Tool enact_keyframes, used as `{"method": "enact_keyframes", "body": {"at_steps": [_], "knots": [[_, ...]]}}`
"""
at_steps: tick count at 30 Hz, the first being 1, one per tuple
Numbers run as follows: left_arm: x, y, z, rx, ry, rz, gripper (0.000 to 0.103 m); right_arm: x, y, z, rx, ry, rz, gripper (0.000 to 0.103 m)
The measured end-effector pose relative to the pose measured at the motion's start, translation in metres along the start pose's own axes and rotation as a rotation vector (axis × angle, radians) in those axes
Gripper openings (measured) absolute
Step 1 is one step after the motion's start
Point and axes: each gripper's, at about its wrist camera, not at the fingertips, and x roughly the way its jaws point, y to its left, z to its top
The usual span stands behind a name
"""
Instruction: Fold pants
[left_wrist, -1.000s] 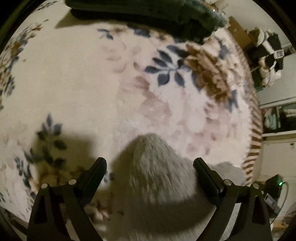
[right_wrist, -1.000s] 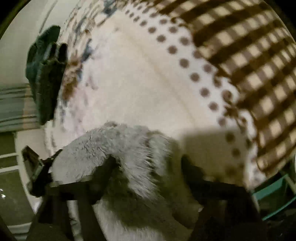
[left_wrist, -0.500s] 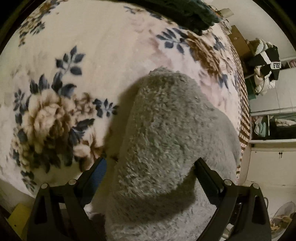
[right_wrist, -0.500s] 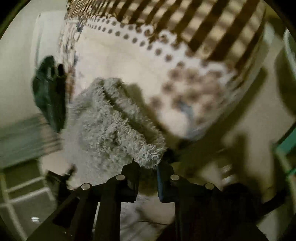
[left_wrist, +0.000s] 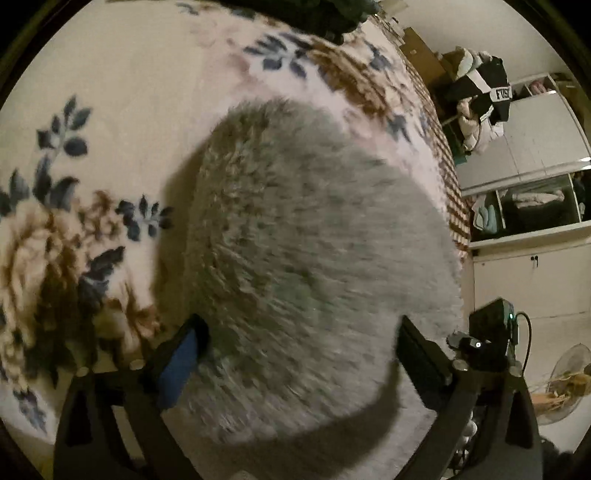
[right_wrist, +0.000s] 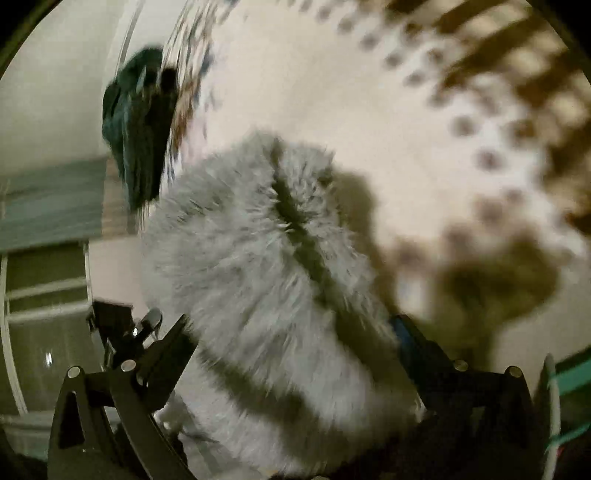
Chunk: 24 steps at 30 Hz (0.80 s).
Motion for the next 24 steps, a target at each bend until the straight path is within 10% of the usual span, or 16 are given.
{"method": "enact_keyframes", "body": {"at_steps": [7, 13, 24], "knots": [[0.001, 0.018, 0.000, -0.070, -0.004, -0.097, 0.102, 0.019, 0.016, 0.007, -0.090, 0.081, 0.100, 0.103], [-0.023, 0.007, -0.007, -0.065, -0.054, -0.123, 0.061, 0.014, 0.036, 0.006, -0.103, 0.035, 0.087, 0.054], [-0.102, -0.034, 0.020, -0.062, -0.104, -0.123, 0.055, -0.053, 0.111, -0.017, -0.176, -0.007, 0.070, 0.048]]}}
